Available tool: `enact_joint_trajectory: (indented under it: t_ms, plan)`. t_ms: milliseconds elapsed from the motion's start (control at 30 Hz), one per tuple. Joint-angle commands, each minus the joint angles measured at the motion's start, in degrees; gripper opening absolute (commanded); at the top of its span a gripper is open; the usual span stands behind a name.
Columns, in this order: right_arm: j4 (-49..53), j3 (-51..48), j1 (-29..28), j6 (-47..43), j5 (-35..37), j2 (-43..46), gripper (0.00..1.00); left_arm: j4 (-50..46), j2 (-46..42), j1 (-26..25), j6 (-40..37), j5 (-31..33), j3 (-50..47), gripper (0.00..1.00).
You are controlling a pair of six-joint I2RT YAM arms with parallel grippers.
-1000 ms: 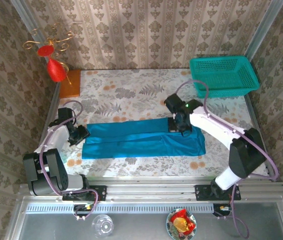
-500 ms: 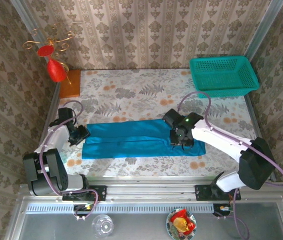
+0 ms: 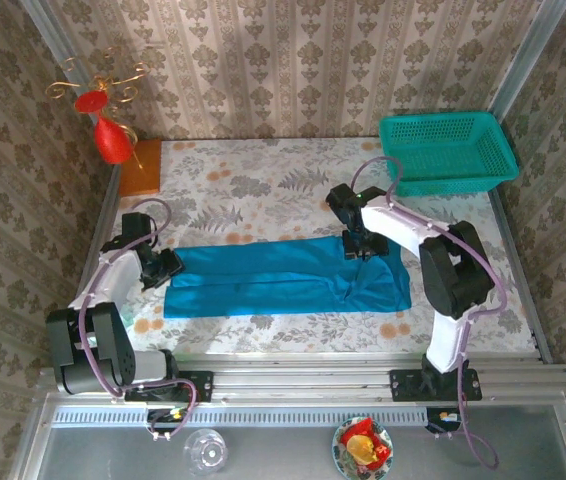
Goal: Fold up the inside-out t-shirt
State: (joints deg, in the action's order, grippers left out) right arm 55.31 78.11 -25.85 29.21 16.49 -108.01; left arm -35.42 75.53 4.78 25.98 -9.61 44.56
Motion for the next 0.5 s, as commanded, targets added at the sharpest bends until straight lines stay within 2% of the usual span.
enact_joint_trajectory:
  t_ms: [0, 167, 467]
  plan:
    - [-0.4, 1.2, 0.6, -2.5, -1.1, -2.8, 0.62, -1.7, -0.7, -0.5, 1.0, 0.6, 0.8, 0.38]
    - [0.5, -3.8, 0.6, -0.3, -0.3, 0.4, 0.62, -1.7, -0.7, -0.6, 0.9, 0.8, 1.0, 0.38]
    - [5.3, -16.9, -0.6, 6.3, 1.6, 17.1, 0.59, -0.8, 0.2, -0.4, 0.4, 1.3, 1.1, 0.38]
